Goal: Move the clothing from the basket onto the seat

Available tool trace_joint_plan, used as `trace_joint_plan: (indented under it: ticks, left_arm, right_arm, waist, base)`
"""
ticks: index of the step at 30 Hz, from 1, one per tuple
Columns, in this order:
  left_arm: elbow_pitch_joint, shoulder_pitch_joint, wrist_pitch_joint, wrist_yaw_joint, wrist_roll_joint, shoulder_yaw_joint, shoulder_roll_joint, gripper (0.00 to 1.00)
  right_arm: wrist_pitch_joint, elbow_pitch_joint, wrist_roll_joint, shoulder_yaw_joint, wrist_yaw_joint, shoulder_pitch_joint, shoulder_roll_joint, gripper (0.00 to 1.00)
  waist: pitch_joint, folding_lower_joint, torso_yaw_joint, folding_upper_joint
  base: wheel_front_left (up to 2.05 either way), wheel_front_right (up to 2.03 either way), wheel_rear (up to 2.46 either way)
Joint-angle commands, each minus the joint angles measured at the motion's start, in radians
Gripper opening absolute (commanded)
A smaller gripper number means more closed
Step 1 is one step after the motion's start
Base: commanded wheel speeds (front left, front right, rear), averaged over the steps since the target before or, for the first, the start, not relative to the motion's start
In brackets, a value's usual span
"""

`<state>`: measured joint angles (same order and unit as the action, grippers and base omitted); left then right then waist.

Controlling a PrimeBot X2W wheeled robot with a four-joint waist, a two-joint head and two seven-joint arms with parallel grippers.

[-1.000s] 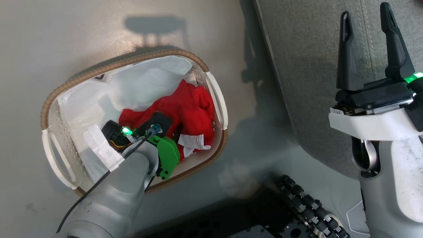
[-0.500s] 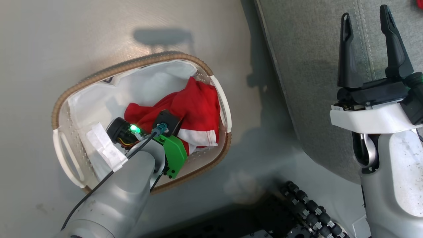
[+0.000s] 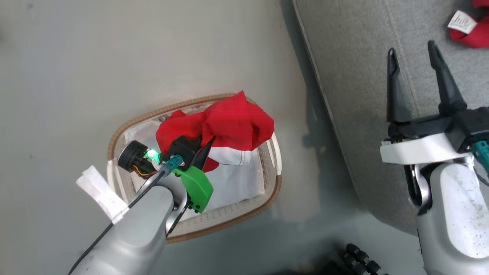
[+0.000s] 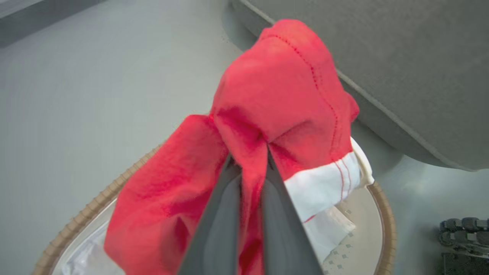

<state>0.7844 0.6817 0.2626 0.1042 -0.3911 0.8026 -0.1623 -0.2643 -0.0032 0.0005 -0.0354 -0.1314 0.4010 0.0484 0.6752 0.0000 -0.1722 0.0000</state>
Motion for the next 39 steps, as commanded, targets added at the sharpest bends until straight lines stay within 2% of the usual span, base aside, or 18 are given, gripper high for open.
trace_joint_plan:
  ticks: [1, 10, 19, 27, 39]
  left_arm:
    - [-0.031, -0.026, 0.003, -0.006, 0.015, -0.017, -0.011, 0.00]
    - [-0.192, -0.078, 0.002, 0.004, 0.084, -0.099, -0.066, 0.00]
    - [-0.288, -0.007, 0.002, 0.019, 0.118, -0.126, -0.136, 0.00]
    - [-0.323, 0.088, -0.015, 0.025, 0.120, -0.086, -0.181, 0.00]
    - [-0.412, 0.201, -0.082, 0.026, 0.051, -0.047, -0.225, 0.00]
  right_arm:
    - [0.000, 0.013, -0.014, -0.007, 0.001, -0.027, 0.004, 1.00]
    - [0.000, 0.098, -0.056, -0.005, 0.001, -0.111, 0.004, 1.00]
    - [0.000, 0.163, -0.065, 0.060, 0.001, -0.145, 0.004, 1.00]
    - [0.000, 0.206, -0.054, 0.123, 0.001, -0.149, 0.004, 1.00]
    - [0.000, 0.232, -0.030, 0.235, 0.001, -0.079, 0.004, 1.00]
  waist:
    - [-0.134, 0.0000, 0.066, 0.0000]
    - [-0.343, 0.0000, 0.117, 0.0000]
    - [-0.487, 0.0000, 0.134, 0.0000]
    - [-0.568, 0.0000, 0.138, 0.0000]
    - [-0.599, 0.0000, 0.144, 0.0000]
  base:
    - [0.00, 0.00, 0.00]
    - [0.00, 0.00, 0.00]
    - [0.00, 0.00, 0.00]
    - [0.00, 0.00, 0.00]
    - [0.00, 0.00, 0.00]
